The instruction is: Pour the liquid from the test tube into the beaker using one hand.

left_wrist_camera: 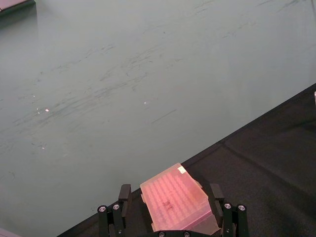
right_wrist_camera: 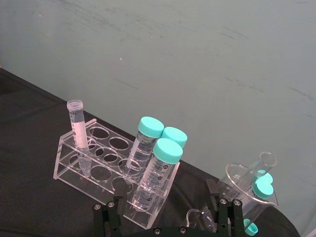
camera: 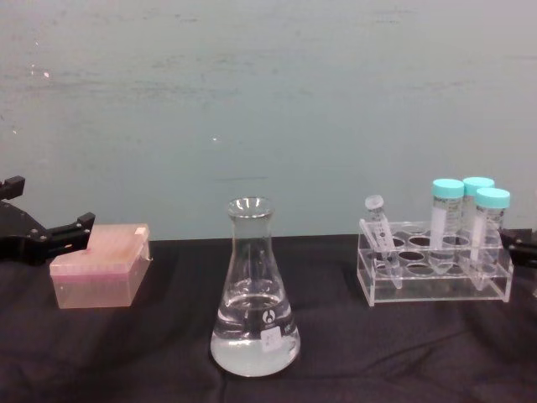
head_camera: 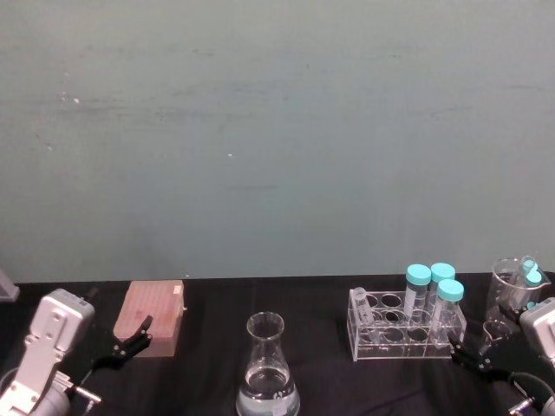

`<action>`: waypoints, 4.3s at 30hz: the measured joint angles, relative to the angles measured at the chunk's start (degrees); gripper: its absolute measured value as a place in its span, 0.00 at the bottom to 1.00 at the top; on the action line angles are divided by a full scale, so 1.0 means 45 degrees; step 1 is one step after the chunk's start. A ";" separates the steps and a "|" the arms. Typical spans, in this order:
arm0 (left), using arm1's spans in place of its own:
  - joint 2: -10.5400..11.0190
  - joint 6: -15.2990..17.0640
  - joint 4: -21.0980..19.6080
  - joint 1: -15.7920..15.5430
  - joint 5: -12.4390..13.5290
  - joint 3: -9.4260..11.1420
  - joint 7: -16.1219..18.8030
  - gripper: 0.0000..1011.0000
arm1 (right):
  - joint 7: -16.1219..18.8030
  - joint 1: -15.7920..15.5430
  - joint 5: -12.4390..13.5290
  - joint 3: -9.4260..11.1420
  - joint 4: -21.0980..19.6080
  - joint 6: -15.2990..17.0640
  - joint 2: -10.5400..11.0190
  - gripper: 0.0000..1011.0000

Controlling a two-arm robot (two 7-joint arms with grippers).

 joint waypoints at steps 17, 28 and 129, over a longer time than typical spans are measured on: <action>0.0000 0.0000 0.0000 0.0000 0.0001 0.0000 0.0000 0.99 | 0.0000 0.0001 0.0000 0.0000 0.0001 0.0000 0.0000 0.99; 0.0000 0.0000 0.0000 -0.0001 0.0001 0.0000 0.0000 0.99 | 0.0086 0.0005 -0.0033 0.0002 0.0018 -0.0073 -0.0002 0.99; 0.0000 0.0000 0.0000 -0.0001 0.0001 0.0000 0.0001 0.99 | 0.5462 0.4236 -0.1893 -0.0123 0.5525 -0.0954 -0.3914 0.81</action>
